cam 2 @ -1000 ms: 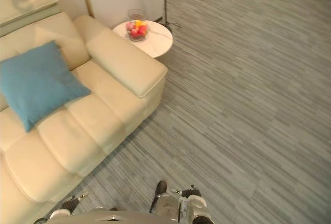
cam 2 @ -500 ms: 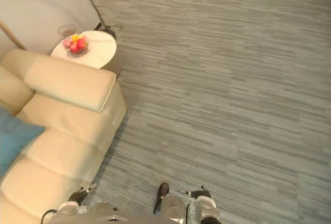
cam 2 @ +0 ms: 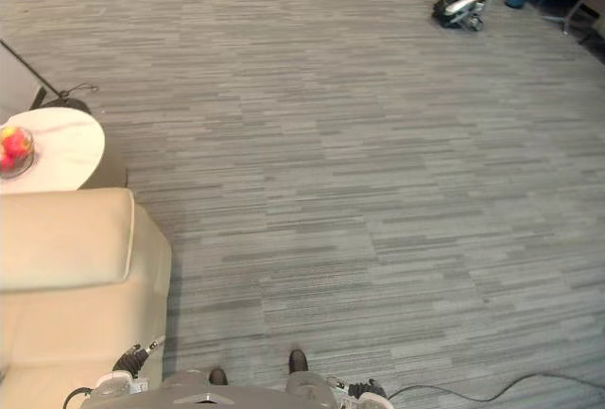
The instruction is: Pick up cushions and gather them together orderly.
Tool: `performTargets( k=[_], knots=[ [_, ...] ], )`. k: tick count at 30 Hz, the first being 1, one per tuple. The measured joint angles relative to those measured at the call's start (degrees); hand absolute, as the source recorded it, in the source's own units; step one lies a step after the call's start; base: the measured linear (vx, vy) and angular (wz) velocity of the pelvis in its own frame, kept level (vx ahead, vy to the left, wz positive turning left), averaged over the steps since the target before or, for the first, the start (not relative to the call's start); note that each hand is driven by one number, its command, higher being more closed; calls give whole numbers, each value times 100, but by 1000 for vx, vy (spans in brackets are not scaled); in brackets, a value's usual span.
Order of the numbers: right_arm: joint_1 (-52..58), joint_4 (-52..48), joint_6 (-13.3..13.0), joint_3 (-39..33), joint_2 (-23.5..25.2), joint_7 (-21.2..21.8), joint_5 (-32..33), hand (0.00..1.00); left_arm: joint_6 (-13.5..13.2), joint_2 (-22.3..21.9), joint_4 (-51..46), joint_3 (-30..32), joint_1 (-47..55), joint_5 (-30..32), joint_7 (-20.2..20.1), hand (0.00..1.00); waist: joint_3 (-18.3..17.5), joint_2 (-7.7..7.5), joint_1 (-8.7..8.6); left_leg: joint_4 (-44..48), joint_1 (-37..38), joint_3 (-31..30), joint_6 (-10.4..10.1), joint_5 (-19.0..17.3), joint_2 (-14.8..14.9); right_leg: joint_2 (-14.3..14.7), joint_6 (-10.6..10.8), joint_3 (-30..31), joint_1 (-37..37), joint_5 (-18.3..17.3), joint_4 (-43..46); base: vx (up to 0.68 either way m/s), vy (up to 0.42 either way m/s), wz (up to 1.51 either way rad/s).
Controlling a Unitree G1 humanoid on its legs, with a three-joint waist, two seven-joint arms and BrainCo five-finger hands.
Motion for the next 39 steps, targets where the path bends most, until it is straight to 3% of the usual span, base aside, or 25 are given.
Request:
performTargets(
  k=[2, 5, 6, 8, 10, 16, 18, 20, 21, 23, 24, 25, 26, 27, 30, 33, 35, 36, 37, 38, 39],
  knots=[
    [-43, 6, 3, 52, -58, 5, 0, 0, 2, -14, 46, -22, -20, 0, -1, 0, -3, 26, 3, -26, 75, 134, 2, -1, -33, -4, -8, 50, -75, 11, 38, 100, 54, -88],
    [-126, 24, 7, 123, -116, 5, 0, 0, 1, -40, 50, -111, -28, -4, 2, 0, 22, 135, -1, -34, 177, 290, 27, -14, 52, 60, -193, -808, -197, 129, 119, 46, -27, -80],
    [-143, 23, 4, 126, -188, 6, 0, 0, 0, -59, 45, -188, -34, -5, 3, 0, 30, 199, -11, -50, 230, 405, 68, -39, 122, 37, -399, -1630, -232, 43, 229, -9, -70, -54],
    [-180, 17, -2, 122, -247, 4, 2, 0, 0, -127, 40, -206, -59, -7, 0, 0, 67, 309, -48, -153, 380, 562, 90, -52, 192, -41, -630, -2647, -304, -134, 620, -18, -88, -42],
    [-193, 17, -13, 128, -278, -2, -1, 0, -3, -139, 39, -234, -59, -9, -5, 0, 83, 340, -35, -190, 472, 601, 88, -54, 182, -32, -608, -2932, -377, -191, 900, -11, -120, -47],
    [-194, 5, -14, 141, -276, -5, 6, 0, -2, -122, 15, -249, -49, -7, -26, 0, 92, 349, -19, -186, 456, 556, 82, -55, 282, 192, -498, -2494, -464, -127, 595, -81, -79, -36],
    [-194, 3, -16, 131, -275, -5, 12, 0, -2, -131, -20, -251, -28, -7, -46, 0, 112, 333, -31, -175, 442, 603, -32, -130, 363, 308, -549, -2433, -489, -80, 457, -111, -56, -29],
    [-200, -8, -49, 118, -282, -9, 31, 0, 4, -157, -25, -238, -52, -6, -83, 0, 120, 441, -59, 50, 313, 934, -121, -580, 659, 610, -588, -2363, -561, -109, 455, -109, -103, -71],
    [-216, -48, -76, 127, -328, -9, 89, 0, 24, -211, -18, -228, 11, -7, -87, 0, 113, 588, -41, 412, 211, 1288, -204, -790, 1001, 687, -816, -2361, -744, -408, 1125, -24, -90, -95],
    [-93, -163, -86, 130, -240, -15, 126, 0, 30, -121, -26, -210, 58, -3, -99, 0, 192, 484, -29, 1077, 290, 1539, -361, -954, 1096, 603, -760, -2202, -593, -1140, 1639, 125, -116, -98],
    [13, -221, -83, 117, -212, -18, 182, 0, 51, -116, -47, -180, 54, 3, -108, 0, 241, 447, -59, 2064, -36, 1412, -272, -902, 1346, 738, -858, -1944, -527, -1146, 1643, 169, -126, -86],
    [27, -254, -91, 120, -198, -18, 226, 0, 49, -93, -54, -181, 53, 0, -104, 0, 250, 444, -55, 2563, -353, 1232, -180, -847, 1401, 741, -900, -1829, -512, -1125, 1624, 97, -85, -85],
    [21, -228, -85, 110, -242, -25, 251, 0, 46, -127, -82, -164, 79, 0, -88, 0, 280, 395, -30, 2867, -630, 886, -177, -910, 1274, 716, -907, -1605, -492, -1119, 1571, 140, -61, -111],
    [26, -209, -57, 105, -271, -27, 269, 0, 45, -180, -88, -180, 83, -2, -85, 0, 330, 503, -43, 2775, -921, 543, -206, -929, 1065, 717, -893, -1279, -362, -1113, 1482, 162, -24, -107],
    [48, -213, -35, 96, -293, -29, 277, 0, 44, -229, -150, -183, 87, -4, -83, 0, 351, 561, -27, 2327, -1249, 308, -202, -902, 853, 729, -867, -864, -171, -1115, 1323, 195, 37, -87],
    [64, -214, -27, 95, -292, -86, 280, 0, 32, -239, -254, -181, 112, -3, -86, 0, 355, 556, 69, 1053, -1646, -1, -236, -339, 581, 718, -833, -442, 153, -1124, 931, 275, 99, -80],
    [51, -231, -26, 109, -285, -135, 333, 0, 21, -246, -293, -154, 142, -7, -80, 0, 363, 544, 157, -40, -1872, -252, -318, 435, 483, 726, -678, -120, 488, -1240, 678, 381, 171, -70],
    [28, -230, -28, 108, -288, -142, 336, 0, 5, -244, -305, -127, 148, -7, -80, 0, 362, 544, 200, -108, -1928, -304, -320, 683, 492, 730, -628, 5, 576, -1294, 614, 431, 230, -88],
    [-14, -229, -42, 109, -271, -146, 337, 0, -4, -242, -305, -72, 184, -8, -80, 0, 350, 503, 266, -49, -1928, -345, -213, 1169, 480, 701, -568, 224, 669, -1393, 559, 503, 276, -81],
    [-77, -228, -49, 109, -219, -147, 338, 0, -6, -242, -298, -16, 254, -9, -81, 0, 346, 407, 284, 23, -1947, -332, -18, 1427, 413, 619, -558, 374, 671, -1473, 558, 641, 341, -79],
    [-167, -221, -63, 63, -99, -145, 339, 0, -5, -147, -303, 59, 238, -8, -81, 0, 341, 258, 232, 546, -2107, -214, 269, 1017, 322, 424, -528, 405, 623, -1604, 686, 662, 325, -55]
  ],
)
